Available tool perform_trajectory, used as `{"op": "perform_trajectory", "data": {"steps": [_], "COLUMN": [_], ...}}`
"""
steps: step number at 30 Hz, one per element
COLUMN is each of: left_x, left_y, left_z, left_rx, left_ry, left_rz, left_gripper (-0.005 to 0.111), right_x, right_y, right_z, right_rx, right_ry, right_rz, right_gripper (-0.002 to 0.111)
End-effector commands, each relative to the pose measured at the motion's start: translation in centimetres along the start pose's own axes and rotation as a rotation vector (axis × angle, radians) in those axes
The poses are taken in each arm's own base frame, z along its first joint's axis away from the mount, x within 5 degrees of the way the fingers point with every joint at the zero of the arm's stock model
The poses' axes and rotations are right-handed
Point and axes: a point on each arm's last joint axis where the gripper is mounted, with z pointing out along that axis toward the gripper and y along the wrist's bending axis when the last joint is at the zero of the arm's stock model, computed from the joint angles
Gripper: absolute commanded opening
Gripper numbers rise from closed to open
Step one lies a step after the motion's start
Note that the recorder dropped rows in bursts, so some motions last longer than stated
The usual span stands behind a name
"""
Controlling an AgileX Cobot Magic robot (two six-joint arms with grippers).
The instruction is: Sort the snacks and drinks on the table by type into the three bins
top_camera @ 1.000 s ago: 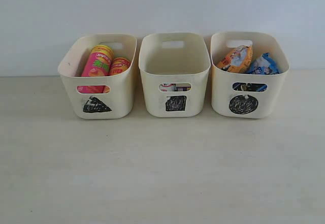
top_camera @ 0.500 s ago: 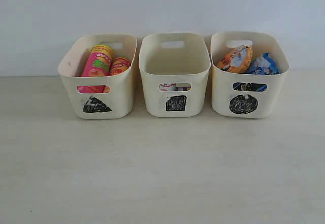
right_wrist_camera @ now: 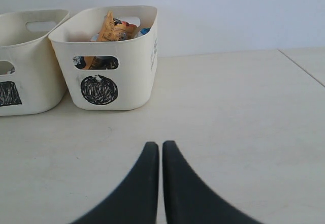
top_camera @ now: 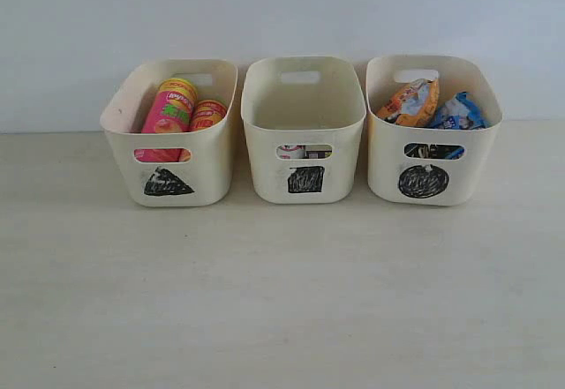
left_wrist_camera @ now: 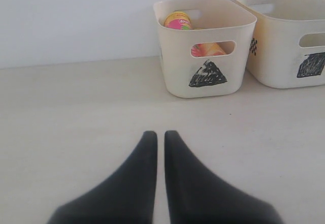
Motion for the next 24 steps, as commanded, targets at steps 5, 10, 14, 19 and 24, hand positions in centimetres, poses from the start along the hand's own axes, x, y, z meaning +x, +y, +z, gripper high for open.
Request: {"op": "perform_trajectory", "data": {"steps": [5,10,14,19,24], "left_x": [-0.01,-0.02,-0.02,-0.02,-0.02], "left_y": [-0.02,-0.01,-0.01,-0.01,-0.01], "left_z": [0.0,0.0,0.0,0.0,0.0], "left_rx": [0.001,0.001,0.001,0.001,0.001], "left_ry": [-0.01,-0.011,-0.011,-0.011,-0.011], "left_rz": [-0.004,-0.004,-0.004,-0.004,-0.004], "left_gripper": [0.004,0.004,0.004,0.004,0.004], "right_x": [-0.12,-0.12,-0.12,-0.12,-0.12], "right_y": [0.01,0.01,0.01,0.01,0.01], "right_z": [-0.03,-0.03,-0.03,-0.03,-0.03], "right_rx": [-0.001,-0.001,-0.001,-0.001,-0.001], "right_ry": [-0.015,-0.015,-0.015,-0.015,-0.015], "right_rz": [0.0,0.0,0.0,0.0,0.0], "right_gripper": [0.0,0.0,0.0,0.0,0.0]}}
